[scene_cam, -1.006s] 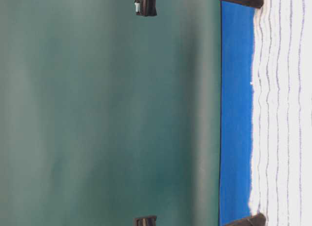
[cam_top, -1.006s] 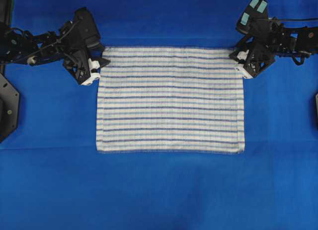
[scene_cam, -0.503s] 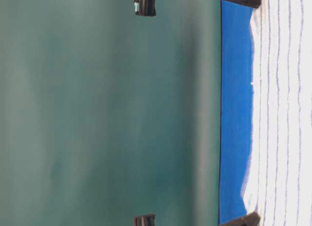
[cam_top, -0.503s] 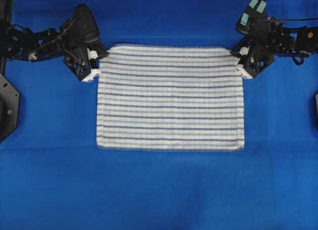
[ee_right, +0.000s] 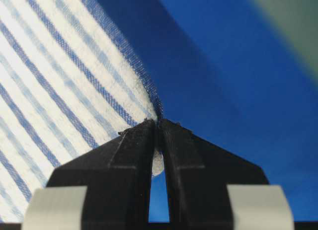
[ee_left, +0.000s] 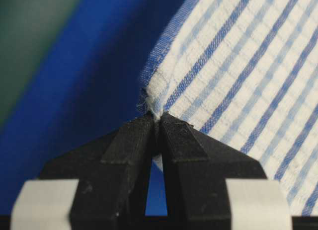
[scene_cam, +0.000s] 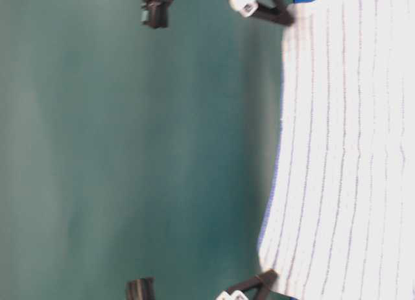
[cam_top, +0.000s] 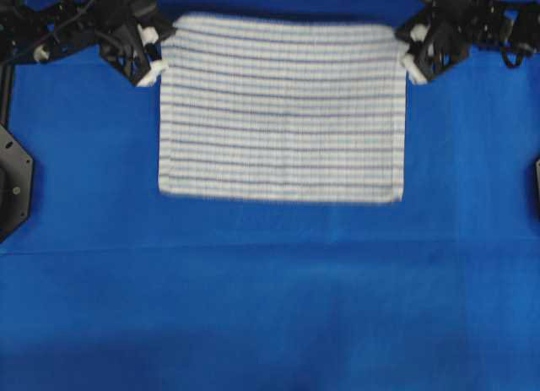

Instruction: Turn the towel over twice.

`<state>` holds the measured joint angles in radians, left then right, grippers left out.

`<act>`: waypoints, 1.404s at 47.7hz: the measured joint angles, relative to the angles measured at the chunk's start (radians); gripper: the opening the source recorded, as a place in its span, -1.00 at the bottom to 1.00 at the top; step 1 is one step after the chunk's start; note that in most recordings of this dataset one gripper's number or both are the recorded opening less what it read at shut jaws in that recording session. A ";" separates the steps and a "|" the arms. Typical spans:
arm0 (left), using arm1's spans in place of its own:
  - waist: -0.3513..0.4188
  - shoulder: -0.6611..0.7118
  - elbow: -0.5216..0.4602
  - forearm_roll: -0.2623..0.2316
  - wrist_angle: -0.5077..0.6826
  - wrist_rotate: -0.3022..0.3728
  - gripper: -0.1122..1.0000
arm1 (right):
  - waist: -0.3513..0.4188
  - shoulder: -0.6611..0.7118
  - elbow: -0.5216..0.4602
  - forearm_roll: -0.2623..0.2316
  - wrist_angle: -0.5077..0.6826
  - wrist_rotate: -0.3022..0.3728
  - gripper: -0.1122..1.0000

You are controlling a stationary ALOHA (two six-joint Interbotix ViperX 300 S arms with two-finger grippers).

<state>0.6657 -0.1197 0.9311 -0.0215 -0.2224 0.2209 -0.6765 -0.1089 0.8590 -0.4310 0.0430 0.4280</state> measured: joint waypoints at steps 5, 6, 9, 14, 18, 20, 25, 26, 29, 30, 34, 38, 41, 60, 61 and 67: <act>0.020 -0.014 -0.028 0.000 0.008 0.002 -0.75 | -0.017 -0.028 -0.058 -0.038 0.051 -0.002 -0.66; 0.021 -0.017 -0.034 0.000 0.008 0.002 -0.75 | -0.020 -0.035 -0.074 -0.048 0.064 -0.003 -0.66; 0.032 -0.026 -0.051 0.000 0.011 0.003 -0.75 | -0.025 -0.049 -0.109 -0.071 0.095 -0.002 -0.66; 0.054 -0.046 -0.075 0.000 0.011 0.005 -0.75 | -0.031 -0.071 -0.167 -0.107 0.140 -0.003 -0.66; 0.072 -0.069 -0.100 0.000 0.014 0.005 -0.75 | -0.032 -0.083 -0.210 -0.129 0.166 -0.003 -0.66; 0.078 -0.080 -0.110 0.000 0.015 0.005 -0.75 | -0.032 -0.086 -0.229 -0.138 0.175 -0.003 -0.66; 0.087 -0.106 -0.138 0.000 0.023 0.006 -0.75 | -0.032 -0.092 -0.265 -0.153 0.192 -0.003 -0.66; 0.089 -0.109 -0.143 0.000 0.025 0.006 -0.75 | -0.032 -0.094 -0.270 -0.156 0.195 -0.003 -0.66; 0.094 -0.123 -0.158 0.000 0.040 0.008 -0.75 | -0.032 -0.098 -0.287 -0.163 0.198 -0.002 -0.66; 0.095 -0.130 -0.164 0.000 0.044 0.008 -0.75 | -0.032 -0.100 -0.291 -0.164 0.199 -0.002 -0.66; 0.098 -0.150 -0.184 0.000 0.061 0.009 -0.75 | -0.032 -0.118 -0.310 -0.169 0.207 -0.002 -0.66; 0.098 -0.175 -0.198 0.000 0.081 0.009 -0.75 | -0.032 -0.141 -0.318 -0.169 0.216 -0.003 -0.66; 0.098 -0.195 -0.201 0.000 0.094 0.009 -0.75 | -0.031 -0.163 -0.318 -0.170 0.225 -0.003 -0.66; -0.040 -0.345 -0.109 0.000 0.153 -0.035 -0.75 | 0.121 -0.342 -0.202 -0.155 0.324 0.028 -0.66; -0.057 -0.357 -0.100 0.000 0.161 -0.035 -0.75 | 0.137 -0.353 -0.193 -0.150 0.333 0.032 -0.66; -0.152 -0.414 -0.060 0.000 0.206 -0.055 -0.75 | 0.232 -0.417 -0.138 -0.121 0.382 0.052 -0.66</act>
<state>0.5139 -0.5338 0.8713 -0.0215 -0.0169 0.1657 -0.4449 -0.5262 0.7210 -0.5522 0.4249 0.4801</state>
